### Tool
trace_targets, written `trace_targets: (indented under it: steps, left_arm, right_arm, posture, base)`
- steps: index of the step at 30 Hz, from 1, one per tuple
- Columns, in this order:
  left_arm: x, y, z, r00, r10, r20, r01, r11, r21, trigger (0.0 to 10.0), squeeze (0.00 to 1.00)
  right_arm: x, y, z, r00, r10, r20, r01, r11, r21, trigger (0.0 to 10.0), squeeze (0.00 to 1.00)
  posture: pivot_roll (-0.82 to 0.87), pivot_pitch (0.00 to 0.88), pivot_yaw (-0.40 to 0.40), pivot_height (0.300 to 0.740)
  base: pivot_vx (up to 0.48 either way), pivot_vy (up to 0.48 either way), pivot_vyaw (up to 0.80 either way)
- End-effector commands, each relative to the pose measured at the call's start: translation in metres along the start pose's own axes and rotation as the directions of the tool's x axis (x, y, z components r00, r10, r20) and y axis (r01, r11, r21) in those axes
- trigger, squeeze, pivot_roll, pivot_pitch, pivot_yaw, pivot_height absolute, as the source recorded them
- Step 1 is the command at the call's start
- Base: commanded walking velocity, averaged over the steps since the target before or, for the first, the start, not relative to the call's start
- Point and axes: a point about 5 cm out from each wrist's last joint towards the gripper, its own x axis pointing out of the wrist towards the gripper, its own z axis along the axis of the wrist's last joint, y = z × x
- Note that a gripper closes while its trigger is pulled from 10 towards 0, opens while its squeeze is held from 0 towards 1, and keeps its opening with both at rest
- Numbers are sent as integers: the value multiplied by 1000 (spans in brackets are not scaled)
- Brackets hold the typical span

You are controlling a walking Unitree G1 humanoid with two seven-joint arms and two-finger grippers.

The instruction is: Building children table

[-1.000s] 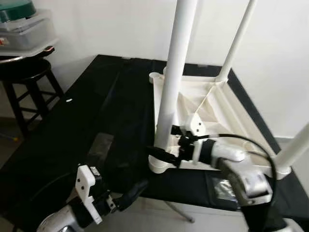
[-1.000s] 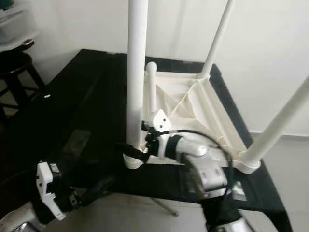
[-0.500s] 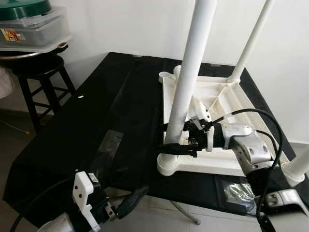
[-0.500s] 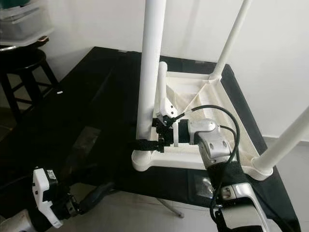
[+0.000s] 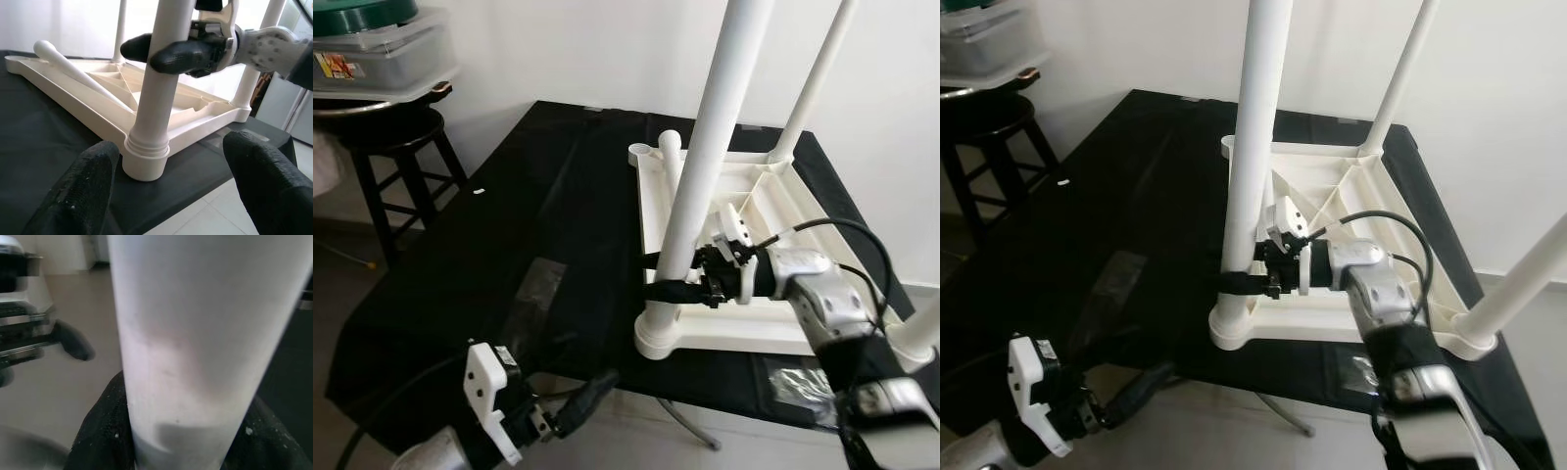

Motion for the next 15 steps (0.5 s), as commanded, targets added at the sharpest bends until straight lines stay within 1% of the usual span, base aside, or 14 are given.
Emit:
trace_targets:
  steps: [1,2,3,4,5,7,8,9,10,11,12,14,15]
  left_arm:
    - [-1,-1,-2,1000,6,-7,-6,1000,-2,10000,0]
    - [-1,-1,-2,1000,6,-7,-6,1000,-2,10000,0]
    - [-1,0,-1,1000,21,0,-21,1000,3,10000,0]
    - [-1,0,-1,1000,21,0,-21,1000,3,10000,0]
    - [0,2,-2,1000,28,2,-28,1000,6,10000,0]
    - [0,2,-2,1000,28,2,-28,1000,6,10000,0]
    - [1,3,-3,1000,28,2,-28,1000,6,10000,0]
    - [1,3,-3,1000,28,2,-28,1000,6,10000,0]
    - [3,4,-4,1000,23,-1,-23,1000,5,10000,0]
    - [3,4,-4,1000,23,-1,-23,1000,5,10000,0]
    - [3,4,-5,1000,21,-3,-21,1000,4,10000,0]
    - [3,4,-5,1000,21,-3,-21,1000,4,10000,0]
    - [3,5,-5,1000,24,-5,-24,1000,5,10000,0]
  right_arm:
    - [-4,0,-14,990,-115,-83,117,993,14,0,0]
    - [-4,0,-14,990,-115,-83,117,993,14,0,0]
    - [5,18,-29,884,-460,-86,467,873,140,0,0]
    - [5,18,-29,884,-460,-86,467,873,140,0,0]
    - [9,41,-42,740,-653,-162,673,713,198,0,0]
    - [9,41,-42,740,-653,-162,673,713,198,0,0]
    - [12,54,-47,627,-751,-206,778,588,222,0,0]
    - [12,54,-47,627,-751,-206,778,588,222,0,0]
    - [21,58,-47,594,-777,-208,802,554,224,0,0]
    - [21,58,-47,594,-777,-208,802,554,224,0,0]
    - [30,57,-45,607,-772,-188,792,570,217,0,0]
    - [30,57,-45,607,-772,-188,792,570,217,0,0]
    - [37,55,-43,614,-770,-172,785,575,230,0,0]
  posture:
    - [27,181,-92,740]
    - [27,181,-92,740]
    - [19,179,-95,740]
    - [19,179,-95,740]
    - [1,171,-71,740]
    - [1,171,-71,740]
    - [-2,163,-71,740]
    - [-2,163,-71,740]
    - [14,152,-87,740]
    - [14,152,-87,740]
    - [16,148,-84,740]
    - [16,148,-84,740]
    - [20,144,-79,740]
  base:
    - [0,0,0]
    - [0,0,0]
    - [0,0,0]
    - [0,0,0]
    - [0,0,0]
    - [0,0,0]
    - [0,0,0]
    - [0,0,0]
    - [0,0,0]
    - [0,0,0]
    - [0,0,0]
    - [0,0,0]
    - [0,0,0]
